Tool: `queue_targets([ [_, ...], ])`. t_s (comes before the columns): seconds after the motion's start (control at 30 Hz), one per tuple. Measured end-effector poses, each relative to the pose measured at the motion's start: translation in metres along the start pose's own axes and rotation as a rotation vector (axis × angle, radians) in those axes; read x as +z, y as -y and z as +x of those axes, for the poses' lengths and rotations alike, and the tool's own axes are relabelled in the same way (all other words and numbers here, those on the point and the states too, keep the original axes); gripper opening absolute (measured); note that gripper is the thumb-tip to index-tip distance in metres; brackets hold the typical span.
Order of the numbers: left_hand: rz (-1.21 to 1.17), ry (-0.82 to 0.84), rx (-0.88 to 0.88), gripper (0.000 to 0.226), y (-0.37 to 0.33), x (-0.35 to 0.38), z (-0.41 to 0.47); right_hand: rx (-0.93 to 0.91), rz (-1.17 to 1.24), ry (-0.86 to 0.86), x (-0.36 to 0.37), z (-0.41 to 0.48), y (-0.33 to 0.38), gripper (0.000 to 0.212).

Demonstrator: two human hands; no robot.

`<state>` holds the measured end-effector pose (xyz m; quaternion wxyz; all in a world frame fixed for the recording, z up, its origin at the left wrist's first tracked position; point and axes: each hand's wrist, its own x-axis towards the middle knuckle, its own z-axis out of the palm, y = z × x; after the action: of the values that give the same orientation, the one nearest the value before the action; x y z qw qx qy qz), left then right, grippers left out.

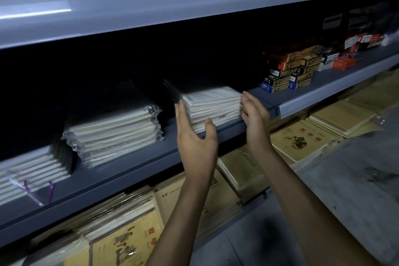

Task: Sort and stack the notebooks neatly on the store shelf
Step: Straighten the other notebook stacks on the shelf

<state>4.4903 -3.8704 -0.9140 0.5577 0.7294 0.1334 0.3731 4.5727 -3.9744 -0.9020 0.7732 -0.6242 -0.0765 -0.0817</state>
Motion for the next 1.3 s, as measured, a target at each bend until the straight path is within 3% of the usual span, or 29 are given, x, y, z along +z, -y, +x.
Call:
queue_targets([
  [0.1, 0.011, 0.020, 0.025, 0.081, 0.001, 0.001, -0.001, 0.002, 0.004, -0.014, 0.003, -0.002, -0.002, 0.042],
  [0.27, 0.046, 0.019, 0.028, 0.084, 0.001, 0.005, -0.003, -0.059, -0.070, -0.017, 0.007, -0.007, -0.008, 0.049],
  [0.43, 0.039, 0.029, 0.029, 0.079, -0.003, 0.000, -0.003, -0.044, -0.098, 0.069, 0.001, -0.004, -0.009, 0.050],
  [0.63, 0.057, -0.029, -0.134, 0.080, -0.002, -0.001, -0.008, -0.038, 0.023, 0.047, 0.000, -0.001, -0.001, 0.069],
  [0.83, 0.117, 0.007, -0.092, 0.084, 0.007, 0.007, -0.012, -0.073, 0.006, 0.007, 0.012, -0.008, -0.012, 0.046],
  [1.07, 0.076, 0.042, -0.093, 0.083, 0.000, 0.003, -0.010, -0.089, -0.014, 0.008, 0.010, -0.008, -0.011, 0.043],
  [1.3, -0.006, -0.050, -0.044, 0.080, -0.003, 0.002, -0.001, -0.087, -0.019, 0.005, 0.006, 0.001, -0.003, 0.040],
])
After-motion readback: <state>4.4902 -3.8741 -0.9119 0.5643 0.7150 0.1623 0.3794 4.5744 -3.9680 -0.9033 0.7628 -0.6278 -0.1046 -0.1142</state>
